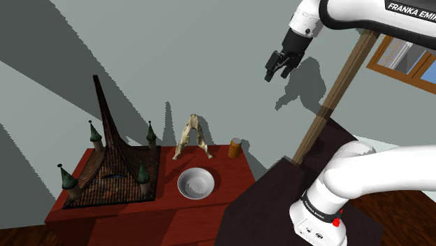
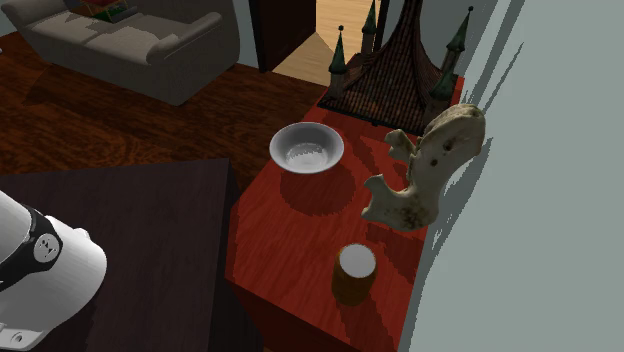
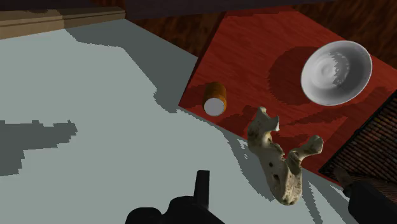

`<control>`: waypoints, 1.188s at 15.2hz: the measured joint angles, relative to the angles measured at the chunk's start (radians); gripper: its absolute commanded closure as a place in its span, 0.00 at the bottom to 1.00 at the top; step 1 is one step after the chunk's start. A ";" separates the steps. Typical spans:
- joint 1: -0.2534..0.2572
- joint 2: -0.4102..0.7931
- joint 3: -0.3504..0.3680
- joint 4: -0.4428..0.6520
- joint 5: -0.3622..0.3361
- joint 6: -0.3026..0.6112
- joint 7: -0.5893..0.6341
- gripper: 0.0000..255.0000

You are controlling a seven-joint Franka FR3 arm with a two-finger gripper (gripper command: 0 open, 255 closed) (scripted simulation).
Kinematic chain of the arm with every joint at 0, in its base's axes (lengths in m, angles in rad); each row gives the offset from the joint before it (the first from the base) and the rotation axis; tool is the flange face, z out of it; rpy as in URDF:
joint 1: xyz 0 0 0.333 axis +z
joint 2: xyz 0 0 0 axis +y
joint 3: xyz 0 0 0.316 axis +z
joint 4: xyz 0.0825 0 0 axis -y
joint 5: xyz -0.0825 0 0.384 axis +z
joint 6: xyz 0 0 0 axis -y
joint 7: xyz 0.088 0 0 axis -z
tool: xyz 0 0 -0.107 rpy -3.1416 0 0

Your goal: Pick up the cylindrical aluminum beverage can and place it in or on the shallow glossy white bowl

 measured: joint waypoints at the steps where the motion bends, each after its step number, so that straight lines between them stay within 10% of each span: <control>1: 0.000 0.000 0.000 0.000 0.000 0.000 0.000 0.00; 18: -0.044 0.291 -0.035 -0.278 -0.006 0.465 0.018 0.00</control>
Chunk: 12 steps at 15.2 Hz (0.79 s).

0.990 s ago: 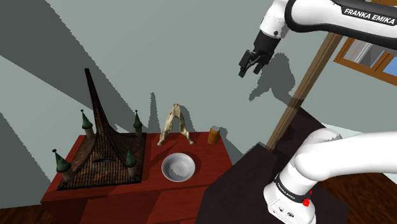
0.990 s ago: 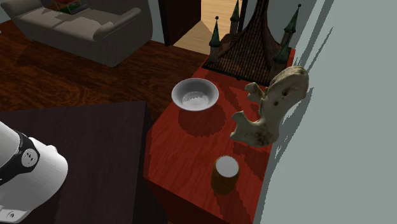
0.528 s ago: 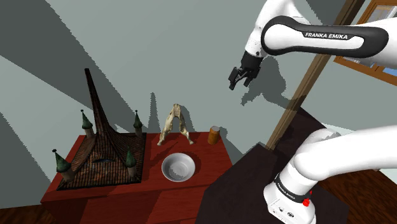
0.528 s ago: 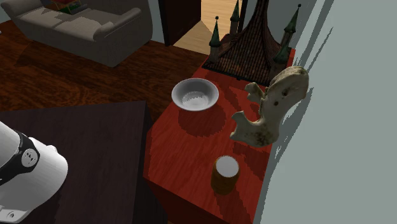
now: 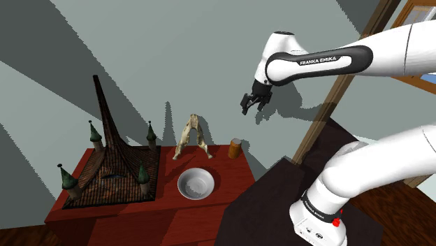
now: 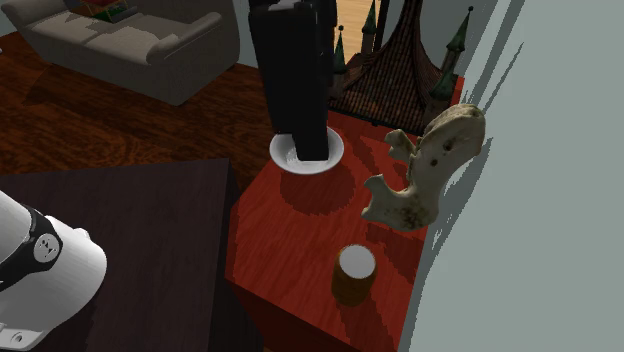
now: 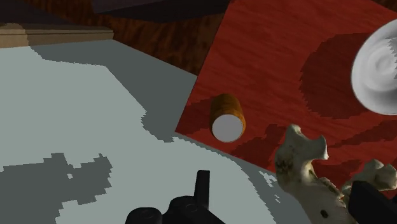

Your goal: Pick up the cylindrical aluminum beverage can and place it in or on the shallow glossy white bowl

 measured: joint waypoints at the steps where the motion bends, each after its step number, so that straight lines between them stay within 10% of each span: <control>1: -0.002 0.026 -0.001 -0.009 0.000 0.029 0.003 0.00; 12: -0.024 0.416 -0.015 0.000 0.003 0.340 0.025 0.00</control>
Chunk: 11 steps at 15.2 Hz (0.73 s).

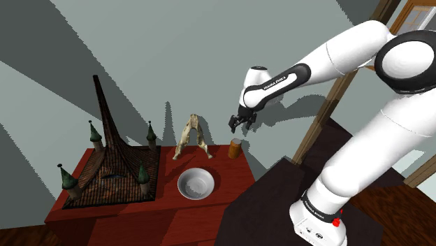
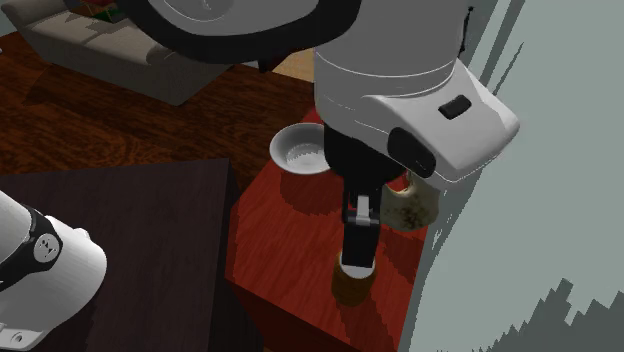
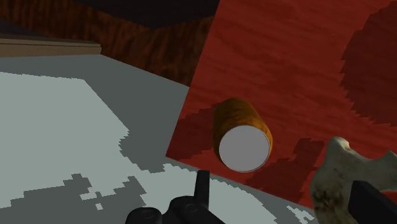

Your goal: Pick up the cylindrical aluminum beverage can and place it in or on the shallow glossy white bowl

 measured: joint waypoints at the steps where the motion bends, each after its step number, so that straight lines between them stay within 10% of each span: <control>1: -0.002 0.035 -0.002 0.004 0.001 0.025 -0.001 0.00; 11: -0.015 0.313 -0.014 0.060 0.012 0.213 -0.007 0.00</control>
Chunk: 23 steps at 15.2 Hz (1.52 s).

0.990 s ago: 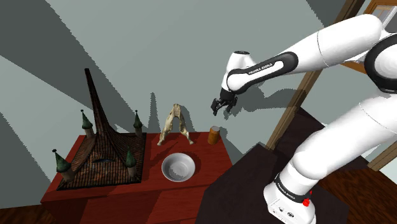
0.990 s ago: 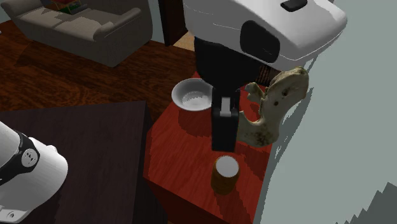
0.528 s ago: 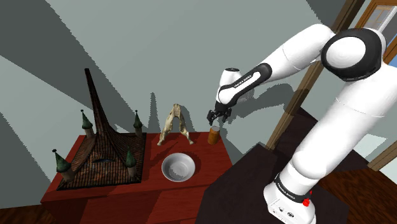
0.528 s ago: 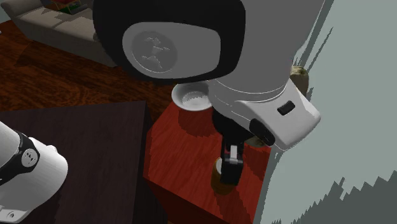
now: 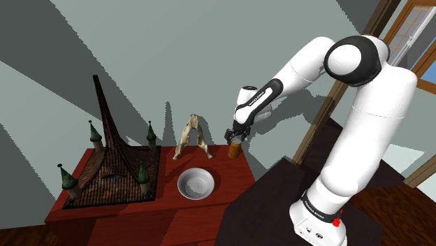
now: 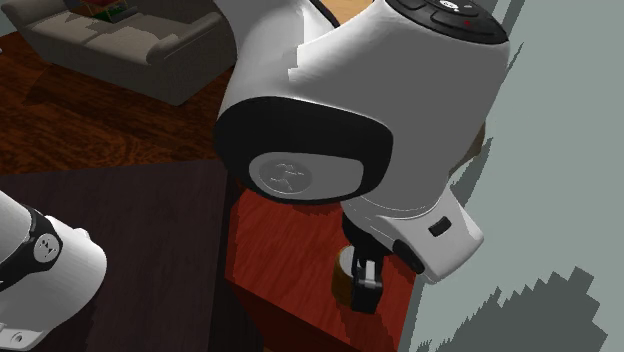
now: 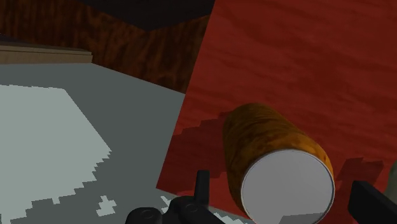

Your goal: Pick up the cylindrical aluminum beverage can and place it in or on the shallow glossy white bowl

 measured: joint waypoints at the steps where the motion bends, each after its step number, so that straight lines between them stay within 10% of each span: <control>1: 0.000 0.011 0.000 -0.003 0.000 0.014 0.001 0.00; 9: 0.000 0.050 0.000 0.001 0.000 0.049 -0.001 0.00; 10: 0.000 0.050 0.000 0.001 0.000 0.049 -0.001 1.00; 23: 0.000 0.020 0.000 -0.002 0.000 0.023 0.000 1.00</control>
